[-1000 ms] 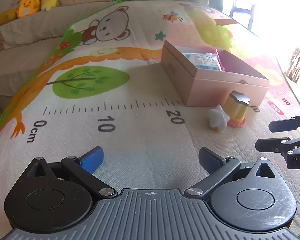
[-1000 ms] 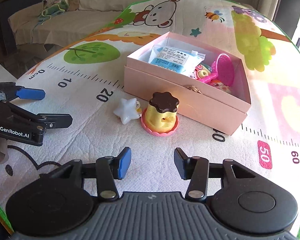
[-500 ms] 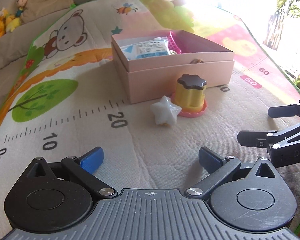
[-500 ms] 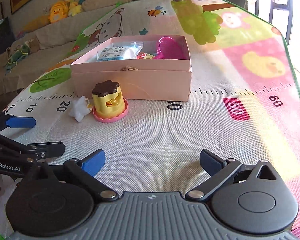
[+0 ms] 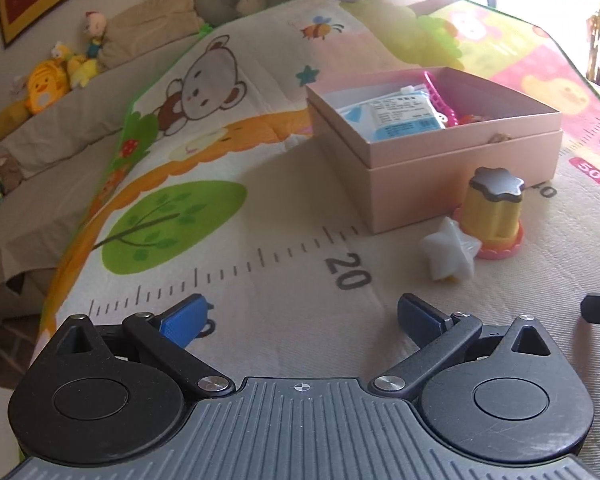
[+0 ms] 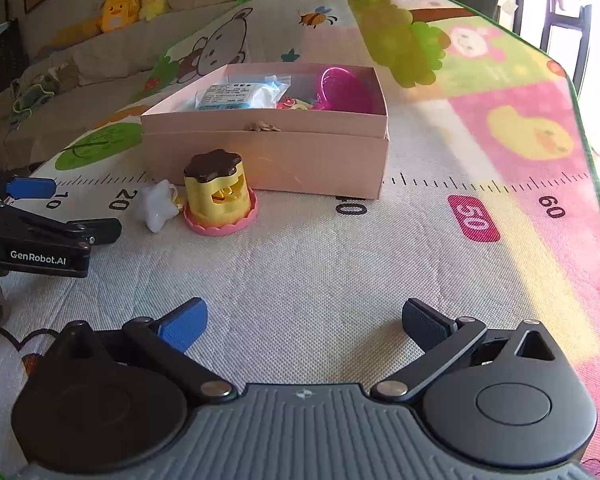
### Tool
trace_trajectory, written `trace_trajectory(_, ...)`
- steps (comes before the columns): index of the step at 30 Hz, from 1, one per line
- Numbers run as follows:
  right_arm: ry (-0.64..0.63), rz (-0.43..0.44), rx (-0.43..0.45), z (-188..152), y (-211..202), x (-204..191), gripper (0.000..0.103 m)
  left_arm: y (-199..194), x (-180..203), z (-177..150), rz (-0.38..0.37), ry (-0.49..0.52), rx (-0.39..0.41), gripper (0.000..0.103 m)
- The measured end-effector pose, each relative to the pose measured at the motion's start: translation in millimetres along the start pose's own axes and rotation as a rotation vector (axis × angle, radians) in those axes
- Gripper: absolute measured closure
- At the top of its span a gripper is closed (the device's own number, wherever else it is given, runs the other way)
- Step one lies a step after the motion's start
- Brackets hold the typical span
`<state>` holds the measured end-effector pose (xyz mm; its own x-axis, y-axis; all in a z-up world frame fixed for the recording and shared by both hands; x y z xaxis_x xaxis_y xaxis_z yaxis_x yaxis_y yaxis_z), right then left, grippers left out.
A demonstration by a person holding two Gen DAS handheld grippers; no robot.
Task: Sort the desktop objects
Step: 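Grasp the yellow cup toy with the right tool while the left grasps the white star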
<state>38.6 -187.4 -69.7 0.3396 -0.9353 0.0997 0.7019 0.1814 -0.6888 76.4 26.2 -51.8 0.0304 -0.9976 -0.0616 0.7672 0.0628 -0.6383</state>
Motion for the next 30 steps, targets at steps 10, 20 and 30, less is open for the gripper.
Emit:
trace_trajectory(10,0.002,0.005,0.007,-0.4,0.1,0.4,0.000,-1.8,-21.2,-4.3,-0.012,-0.088,-0.038,0.000)
trace_trajectory(20,0.007,0.007,0.015,0.0,-0.2,0.4,0.000,-14.1,31.1,4.9,-0.206,-0.042,0.022,0.001)
trace_trajectory(30,0.021,0.024,0.016,2.1,-2.0,1.8,0.000,10.5,75.0,13.8,-0.272,0.033,-0.017,0.061)
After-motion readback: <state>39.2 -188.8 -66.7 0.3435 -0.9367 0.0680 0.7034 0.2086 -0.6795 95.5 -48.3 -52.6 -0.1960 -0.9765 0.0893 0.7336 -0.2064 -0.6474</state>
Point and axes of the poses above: each gripper's, at about its wrist camera, not at the fingertips, and y roughly the way its jaws point, x to its right, z to its top, the point moved 9 cm from there along y, roughly the way its jaws point, and after that the axes turned 9 degrees about -y, right-handed, at the moved point
